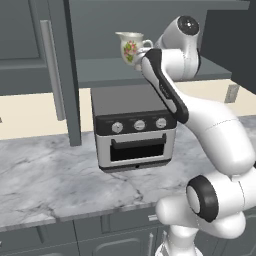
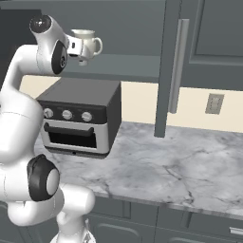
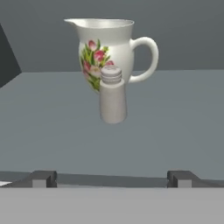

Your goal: The dining table condiment station is running low on shaker. Refill the condiment station by opening the cabinet and taking the shaker from the cabinet and placing it on the dining table.

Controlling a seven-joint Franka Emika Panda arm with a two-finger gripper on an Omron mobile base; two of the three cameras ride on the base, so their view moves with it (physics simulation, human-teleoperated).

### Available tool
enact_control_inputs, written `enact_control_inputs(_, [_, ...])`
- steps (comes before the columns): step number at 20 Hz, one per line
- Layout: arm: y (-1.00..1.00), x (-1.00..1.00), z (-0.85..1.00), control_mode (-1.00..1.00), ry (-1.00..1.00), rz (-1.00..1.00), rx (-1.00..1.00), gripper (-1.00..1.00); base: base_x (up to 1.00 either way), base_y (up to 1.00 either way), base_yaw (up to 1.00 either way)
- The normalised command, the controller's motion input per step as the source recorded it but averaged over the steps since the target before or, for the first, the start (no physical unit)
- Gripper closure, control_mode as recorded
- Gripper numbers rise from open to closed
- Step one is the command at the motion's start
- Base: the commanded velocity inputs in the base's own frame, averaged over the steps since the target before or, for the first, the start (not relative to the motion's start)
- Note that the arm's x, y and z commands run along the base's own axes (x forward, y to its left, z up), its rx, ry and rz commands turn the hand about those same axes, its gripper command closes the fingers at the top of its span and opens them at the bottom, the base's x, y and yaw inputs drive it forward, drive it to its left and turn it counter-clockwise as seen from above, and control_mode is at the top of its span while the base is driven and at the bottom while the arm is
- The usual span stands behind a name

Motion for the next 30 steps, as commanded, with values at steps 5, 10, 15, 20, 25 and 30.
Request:
enact_control_inputs(5, [0.02,0.19,-0.08,-1.0,0.0,0.0,0.0,-1.0,0.0,0.0,0.0])
enact_control_inputs(10, [0.0,0.2,-0.08,-1.0,-0.01,0.0,0.0,-1.0,0.0,0.0,0.0])
enact_control_inputs(15, [0.0,0.16,0.0,-1.0,-0.01,0.0,0.0,-1.0,0.0,0.0,0.0])
enact_control_inputs(20, [0.0,0.15,0.0,-1.0,-0.01,0.0,0.0,-1.0,0.0,0.0,0.0])
enact_control_inputs(25, [0.0,0.17,0.0,-1.0,-0.01,0.0,0.0,-1.0,0.0,0.0,0.0])
enact_control_inputs(30, [0.0,0.2,0.0,-1.0,-0.01,0.0,0.0,-1.0,0.0,0.0,0.0])
